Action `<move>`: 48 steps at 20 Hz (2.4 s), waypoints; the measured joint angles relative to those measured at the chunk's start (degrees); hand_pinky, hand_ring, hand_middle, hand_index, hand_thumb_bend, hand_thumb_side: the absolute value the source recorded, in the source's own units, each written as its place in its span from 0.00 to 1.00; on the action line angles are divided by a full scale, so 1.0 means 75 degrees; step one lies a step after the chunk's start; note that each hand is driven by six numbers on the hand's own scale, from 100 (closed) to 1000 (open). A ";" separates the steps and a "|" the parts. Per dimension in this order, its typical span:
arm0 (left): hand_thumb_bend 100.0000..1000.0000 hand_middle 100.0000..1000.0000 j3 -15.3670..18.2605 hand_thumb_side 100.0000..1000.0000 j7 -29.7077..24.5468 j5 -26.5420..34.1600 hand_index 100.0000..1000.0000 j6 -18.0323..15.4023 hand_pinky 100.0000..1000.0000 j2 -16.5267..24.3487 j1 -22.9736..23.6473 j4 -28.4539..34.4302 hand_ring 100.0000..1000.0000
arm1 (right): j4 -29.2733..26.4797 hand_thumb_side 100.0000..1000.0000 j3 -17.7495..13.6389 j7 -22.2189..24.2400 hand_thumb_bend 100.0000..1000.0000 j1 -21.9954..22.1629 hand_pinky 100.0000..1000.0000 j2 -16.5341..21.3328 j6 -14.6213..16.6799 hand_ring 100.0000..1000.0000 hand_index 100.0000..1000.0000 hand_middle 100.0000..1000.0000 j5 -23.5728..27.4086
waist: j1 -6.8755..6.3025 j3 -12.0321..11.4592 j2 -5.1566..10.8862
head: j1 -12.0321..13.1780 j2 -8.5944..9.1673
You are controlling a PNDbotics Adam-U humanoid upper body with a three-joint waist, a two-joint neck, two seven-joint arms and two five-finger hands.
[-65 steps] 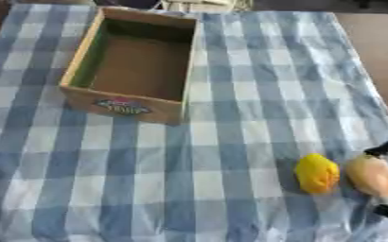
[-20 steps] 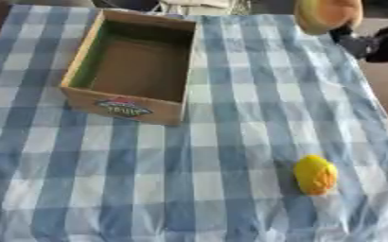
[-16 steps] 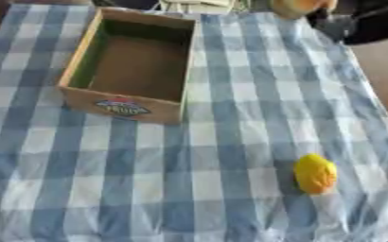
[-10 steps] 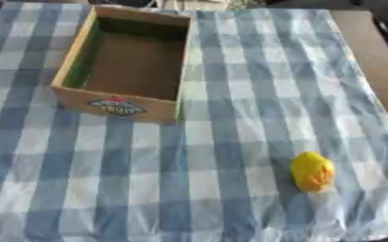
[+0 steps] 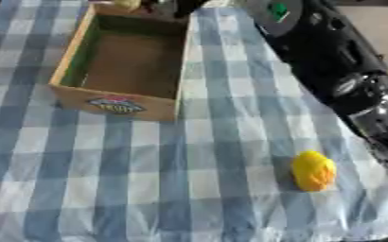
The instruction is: Pick up objects on the table and place them in the box.
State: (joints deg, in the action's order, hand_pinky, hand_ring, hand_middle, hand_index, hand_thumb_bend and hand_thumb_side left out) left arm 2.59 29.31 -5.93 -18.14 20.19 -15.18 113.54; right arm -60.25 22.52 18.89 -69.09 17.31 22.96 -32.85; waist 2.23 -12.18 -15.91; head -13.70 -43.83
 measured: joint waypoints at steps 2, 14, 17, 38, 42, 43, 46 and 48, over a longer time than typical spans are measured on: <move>0.07 0.66 -0.0024 0.39 -0.0036 0.0046 0.82 -0.0031 0.78 0.0000 -0.0070 0.0000 0.74 | 0.0443 0.00 -0.0056 0.0073 0.00 0.0000 0.72 -0.0160 0.0289 0.68 0.55 0.44 -0.0232 | 0.0003 -0.0087 -0.0013 | -0.0068 0.0000; 0.06 0.66 -0.0080 0.41 -0.0139 0.0190 0.82 -0.0030 0.77 -0.0021 -0.0134 0.0000 0.74 | 0.1640 0.18 -0.0552 -0.0324 0.32 -0.0014 0.81 -0.0466 0.0585 0.86 0.84 0.71 -0.1836 | 0.0044 -0.0166 -0.0085 | -0.0092 0.0000; 0.06 0.66 -0.0082 0.41 -0.0160 0.0199 0.82 -0.0020 0.77 -0.0074 -0.0133 0.0000 0.74 | 0.1634 0.26 -0.0574 -0.0368 0.34 -0.0032 0.85 -0.0470 0.0542 0.91 0.89 0.76 -0.2285 | 0.0044 -0.0165 -0.0085 | -0.0078 0.0000; 0.06 0.65 -0.0100 0.41 -0.0185 0.0247 0.82 0.0043 0.77 -0.0083 0.0088 0.0000 0.74 | -0.1900 0.06 -0.0527 -0.0422 0.38 0.0771 0.81 0.1428 -0.0501 0.84 0.82 0.71 -0.0338 | 0.0034 0.0230 0.0165 | 0.0275 0.0000; 0.06 0.65 -0.0075 0.42 -0.0151 0.0188 0.82 0.0077 0.77 -0.0080 0.0164 0.0000 0.74 | -0.3828 0.10 -0.0555 -0.0467 0.38 0.1880 0.81 0.2952 -0.1054 0.86 0.83 0.73 0.0897 | 0.0042 0.0336 0.0230 | 0.0456 0.0000; 0.06 0.65 -0.0072 0.42 -0.0143 0.0182 0.82 0.0085 0.77 -0.0079 0.0181 0.0000 0.74 | -0.4290 0.11 -0.0611 -0.0501 0.38 0.2217 0.82 0.3329 -0.1172 0.86 0.84 0.74 0.1140 | 0.0038 0.0360 0.0232 | 0.0498 0.0000; 0.06 0.65 -0.0034 0.42 -0.0117 0.0148 0.82 0.0098 0.77 -0.0076 0.0232 0.0000 0.74 | -0.5612 0.15 -0.0870 -0.0631 0.38 0.3386 0.83 0.4444 -0.1454 0.86 0.86 0.75 0.1674 | 0.0031 0.0437 0.0236 | 0.0620 0.0000; 0.06 0.65 -0.0029 0.42 -0.0097 0.0118 0.82 0.0108 0.77 -0.0075 0.0253 0.0000 0.74 | -0.6356 0.20 -0.1093 -0.0743 0.37 0.4203 0.83 0.5105 -0.1588 0.87 0.87 0.76 0.1888 | 0.0027 0.0511 0.0236 | 0.0696 0.0000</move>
State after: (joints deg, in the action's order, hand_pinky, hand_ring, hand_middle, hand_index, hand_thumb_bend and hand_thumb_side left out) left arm 2.37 28.58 -5.05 -17.33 19.63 -13.28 113.54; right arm -107.93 14.33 13.32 -37.57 55.59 11.05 -18.70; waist 2.43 -8.34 -14.14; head -8.48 -43.84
